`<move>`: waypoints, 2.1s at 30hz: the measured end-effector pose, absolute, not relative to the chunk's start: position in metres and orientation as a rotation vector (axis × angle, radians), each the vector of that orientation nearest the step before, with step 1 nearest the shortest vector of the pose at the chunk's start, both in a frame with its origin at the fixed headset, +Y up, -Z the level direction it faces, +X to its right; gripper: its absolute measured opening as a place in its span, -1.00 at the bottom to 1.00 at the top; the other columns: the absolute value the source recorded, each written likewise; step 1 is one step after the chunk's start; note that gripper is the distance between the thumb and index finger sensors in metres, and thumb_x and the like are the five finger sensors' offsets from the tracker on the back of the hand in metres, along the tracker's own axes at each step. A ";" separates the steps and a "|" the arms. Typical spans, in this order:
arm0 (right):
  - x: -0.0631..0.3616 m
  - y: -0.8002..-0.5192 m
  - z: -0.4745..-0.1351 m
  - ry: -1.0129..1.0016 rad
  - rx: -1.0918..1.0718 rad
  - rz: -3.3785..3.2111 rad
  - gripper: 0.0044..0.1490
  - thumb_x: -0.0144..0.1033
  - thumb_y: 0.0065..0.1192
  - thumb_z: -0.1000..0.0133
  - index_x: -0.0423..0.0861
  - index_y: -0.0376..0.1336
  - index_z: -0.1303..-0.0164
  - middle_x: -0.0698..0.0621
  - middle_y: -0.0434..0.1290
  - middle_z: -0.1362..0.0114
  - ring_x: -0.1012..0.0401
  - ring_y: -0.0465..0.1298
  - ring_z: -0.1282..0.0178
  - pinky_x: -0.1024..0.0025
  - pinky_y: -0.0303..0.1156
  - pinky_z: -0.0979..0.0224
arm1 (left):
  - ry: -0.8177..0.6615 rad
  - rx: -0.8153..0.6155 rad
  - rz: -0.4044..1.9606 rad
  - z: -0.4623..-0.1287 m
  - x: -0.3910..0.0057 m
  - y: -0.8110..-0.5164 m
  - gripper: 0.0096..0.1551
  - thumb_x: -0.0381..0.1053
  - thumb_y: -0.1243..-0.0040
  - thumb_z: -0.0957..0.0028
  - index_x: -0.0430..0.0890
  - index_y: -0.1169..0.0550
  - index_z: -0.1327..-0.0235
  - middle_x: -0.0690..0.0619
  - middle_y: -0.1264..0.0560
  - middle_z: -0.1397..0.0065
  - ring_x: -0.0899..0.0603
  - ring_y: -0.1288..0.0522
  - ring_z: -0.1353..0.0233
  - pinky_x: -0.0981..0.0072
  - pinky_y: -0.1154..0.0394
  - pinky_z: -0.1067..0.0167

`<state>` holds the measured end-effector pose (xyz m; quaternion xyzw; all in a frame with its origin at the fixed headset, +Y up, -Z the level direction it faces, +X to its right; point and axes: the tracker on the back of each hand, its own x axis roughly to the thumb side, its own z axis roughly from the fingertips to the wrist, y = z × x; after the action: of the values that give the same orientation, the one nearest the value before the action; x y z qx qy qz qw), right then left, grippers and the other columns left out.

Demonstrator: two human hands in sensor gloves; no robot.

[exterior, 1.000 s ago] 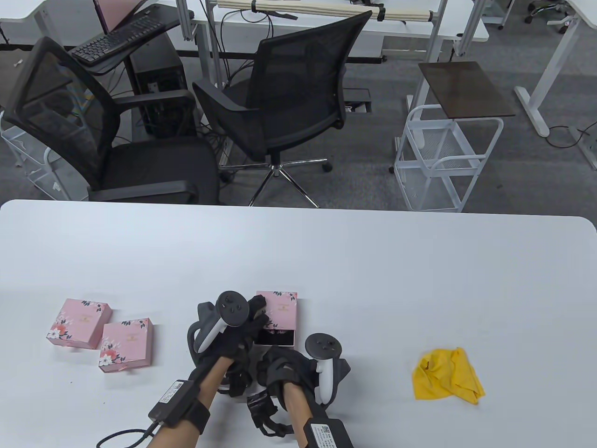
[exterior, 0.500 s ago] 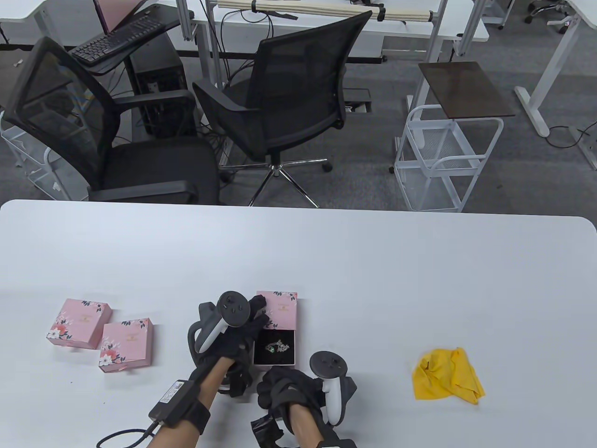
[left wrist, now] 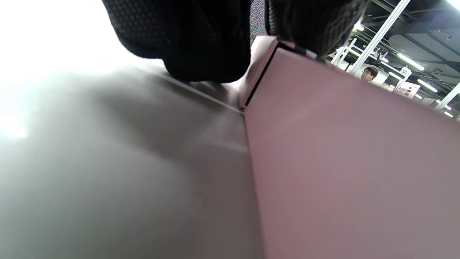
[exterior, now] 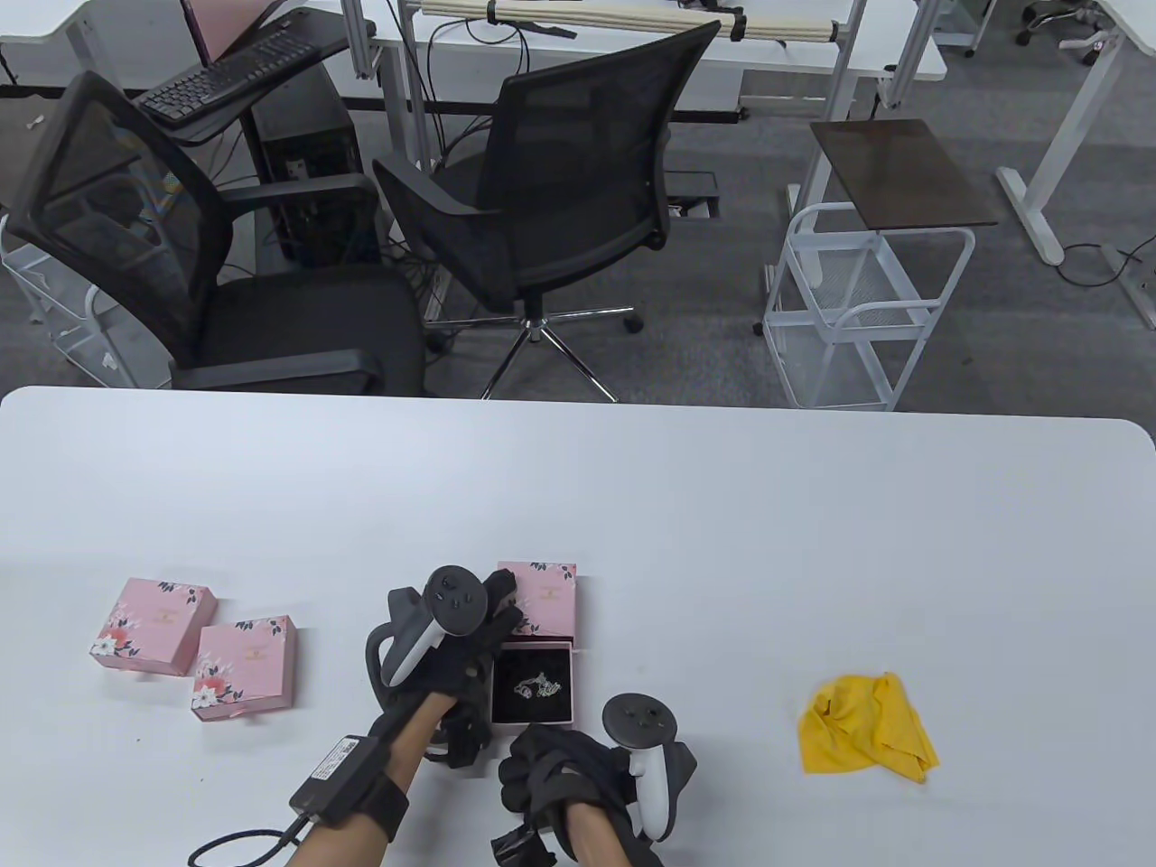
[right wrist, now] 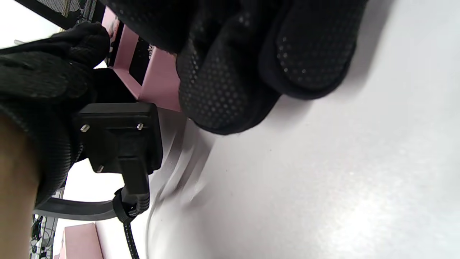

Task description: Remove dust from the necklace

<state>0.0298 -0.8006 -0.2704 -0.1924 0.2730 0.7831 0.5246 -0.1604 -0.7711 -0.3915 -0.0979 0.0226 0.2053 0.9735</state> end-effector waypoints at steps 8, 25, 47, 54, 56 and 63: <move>0.049 -0.774 -0.270 0.691 -0.359 2.008 -0.40 -0.13 0.15 -0.44 -0.38 0.31 -0.40 -0.22 0.60 -0.18 0.00 0.69 0.11 0.12 0.60 -0.06 | 0.052 -0.137 0.414 -0.383 -0.174 -0.753 -0.34 0.25 -0.13 -0.26 0.25 -0.28 -0.64 -0.12 -0.41 -0.62 -0.26 -0.45 -0.42 -0.08 -0.45 -0.32; 0.018 -0.735 -0.306 -0.078 0.101 2.913 -0.45 -0.21 0.28 -0.36 -0.15 0.28 -0.51 -0.30 0.39 -0.47 -0.20 0.47 -0.28 -0.17 0.37 -0.40 | -0.053 0.042 0.526 -0.293 -0.218 -0.711 -0.37 0.24 -0.13 -0.27 0.16 -0.37 -0.61 -0.08 -0.49 -0.56 -0.22 -0.51 -0.36 -0.04 -0.50 -0.26; -0.006 -0.757 -0.308 0.019 0.291 3.233 -0.44 -0.27 0.37 -0.30 -0.11 0.31 -0.51 -0.38 0.23 -0.64 -0.33 0.32 -0.46 -0.28 0.27 -0.47 | -0.083 0.092 0.483 -0.284 -0.214 -0.717 -0.38 0.23 -0.13 -0.26 0.12 -0.40 -0.58 -0.05 -0.53 -0.51 -0.17 -0.55 -0.31 0.02 -0.53 -0.22; -0.011 -0.762 -0.308 -0.037 0.311 3.268 -0.53 -0.31 0.34 -0.32 -0.07 0.34 -0.43 -0.40 0.22 -0.64 -0.33 0.31 -0.46 -0.27 0.27 -0.47 | -0.084 0.097 0.493 -0.283 -0.215 -0.716 -0.38 0.23 -0.13 -0.26 0.11 -0.40 -0.58 -0.05 -0.54 -0.50 -0.17 -0.55 -0.30 0.02 -0.54 -0.21; -0.012 -0.764 -0.308 -0.043 0.316 3.275 -0.52 -0.32 0.31 -0.33 -0.09 0.33 -0.47 -0.42 0.19 -0.65 -0.34 0.29 -0.47 -0.27 0.26 -0.48 | -0.083 0.098 0.496 -0.283 -0.215 -0.715 -0.38 0.23 -0.14 -0.26 0.11 -0.40 -0.58 -0.05 -0.54 -0.50 -0.17 -0.55 -0.30 0.02 -0.54 -0.21; -0.004 -0.763 -0.310 -0.040 0.297 3.202 -0.50 -0.33 0.24 -0.35 -0.12 0.29 -0.50 -0.42 0.12 -0.67 -0.35 0.25 -0.48 -0.27 0.24 -0.49 | -0.082 0.102 0.506 -0.283 -0.216 -0.715 -0.38 0.23 -0.13 -0.26 0.11 -0.40 -0.59 -0.04 -0.53 -0.50 -0.17 -0.55 -0.31 0.02 -0.53 -0.21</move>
<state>-0.0042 -0.7629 -0.3096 0.0923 -0.0124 0.9950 -0.0373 -0.2158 -0.7154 -0.2834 0.0505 -0.0408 0.2500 0.9661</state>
